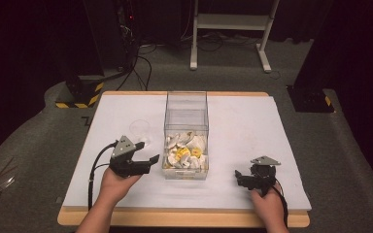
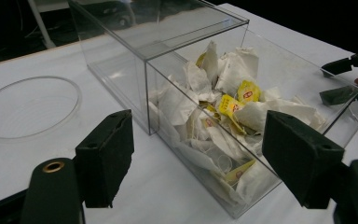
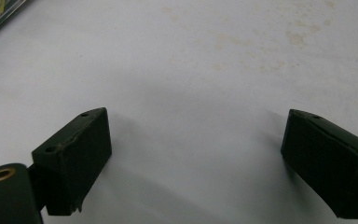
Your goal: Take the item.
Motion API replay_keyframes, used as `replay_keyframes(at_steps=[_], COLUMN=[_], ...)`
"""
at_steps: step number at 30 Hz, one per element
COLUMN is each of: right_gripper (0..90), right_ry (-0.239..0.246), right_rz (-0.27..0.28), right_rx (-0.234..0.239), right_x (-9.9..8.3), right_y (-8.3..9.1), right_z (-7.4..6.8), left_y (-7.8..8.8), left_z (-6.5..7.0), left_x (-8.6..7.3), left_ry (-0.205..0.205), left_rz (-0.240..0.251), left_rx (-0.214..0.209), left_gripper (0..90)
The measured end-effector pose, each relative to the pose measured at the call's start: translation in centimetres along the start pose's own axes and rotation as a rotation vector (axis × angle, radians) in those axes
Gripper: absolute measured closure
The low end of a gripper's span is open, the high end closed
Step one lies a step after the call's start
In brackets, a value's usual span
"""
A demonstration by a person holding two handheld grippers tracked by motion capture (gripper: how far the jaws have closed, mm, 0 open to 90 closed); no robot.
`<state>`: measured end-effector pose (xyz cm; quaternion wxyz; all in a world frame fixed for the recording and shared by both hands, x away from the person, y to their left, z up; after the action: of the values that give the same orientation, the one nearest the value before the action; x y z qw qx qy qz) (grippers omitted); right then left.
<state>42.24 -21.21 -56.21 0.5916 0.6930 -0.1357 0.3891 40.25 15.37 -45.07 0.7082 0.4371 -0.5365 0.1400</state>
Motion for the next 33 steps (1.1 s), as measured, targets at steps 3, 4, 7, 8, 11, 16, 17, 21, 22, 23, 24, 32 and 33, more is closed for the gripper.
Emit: replay_keyframes(at_steps=[3, 4, 7, 8, 11, 16, 17, 21, 22, 23, 24, 32, 33], right_gripper=[8.2, 8.2, 8.2, 8.2, 8.2, 8.2, 8.2, 8.2, 8.2, 8.2, 8.2, 8.2, 8.2], right_ry=[0.0, 0.0, -0.002, 0.0, 0.0, 0.0, 0.0, 0.0, 0.0, 0.0, 0.0, 0.0, 0.0], right_rz=[0.0, 0.0, 0.0, 0.0, 0.0, 0.0, 0.0, 0.0, 0.0, 0.0, 0.0, 0.0, 0.0], right_rx=[0.0, 0.0, 0.0, 0.0, 0.0, 0.0, 0.0, 0.0, 0.0, 0.0, 0.0, 0.0, 0.0], right_x=[0.0, 0.0, 0.0, 0.0, 0.0, 0.0, 0.0, 0.0, 0.0, 0.0, 0.0, 0.0, 0.0], right_y=[0.0, 0.0, 0.0, 0.0, 0.0, 0.0, 0.0, 0.0, 0.0, 0.0, 0.0, 0.0, 0.0], right_z=[0.0, 0.0, 0.0, 0.0, 0.0, 0.0, 0.0, 0.0, 0.0, 0.0, 0.0, 0.0, 0.0], left_y=[-0.3, -0.4, -0.7, -0.8, -1.2, -1.5, -1.7, -1.9, -2.0, -2.2, -2.3, -3.4, -3.6], left_z=[0.5, 0.6, 0.9, 1.0, 1.4, 1.7, 1.8, 2.1, 2.2, 2.3, 2.4, 3.2, 3.3], left_x=[0.5, 0.6, 0.8, 0.9, 1.1, 1.4, 1.6, 1.8, 1.9, 1.9, 1.9, 2.1, 2.1], left_ry=[-0.009, -0.004, -0.007, -0.01, -0.015, -0.019, -0.022, -0.018, -0.015, -0.008, -0.006, -0.022, -0.02], left_rz=[0.002, 0.002, -0.002, -0.004, -0.008, -0.011, -0.013, -0.012, -0.01, -0.011, -0.015, -0.05, -0.057], left_rx=[-0.009, -0.014, -0.021, -0.022, -0.031, -0.039, -0.041, -0.051, -0.055, -0.063, -0.064, -0.078, -0.087], left_gripper=[25.5, 25.6, 25.8, 25.9, 26.2, 26.3, 26.4, 26.7, 26.7, 27.2, 27.6, 29.8, 29.8])
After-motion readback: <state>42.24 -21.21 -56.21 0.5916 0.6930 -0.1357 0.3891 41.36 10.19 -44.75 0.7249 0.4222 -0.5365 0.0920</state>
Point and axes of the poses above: each handheld gripper's, and its own axes: y roughly backward along the jaws, x roughly out of its top, z roughly to its right, the point moved 8 cm from there along -y, roughly forward along the jaws, and after that the axes turned 1 degree about -y, right-handed, at the moved point
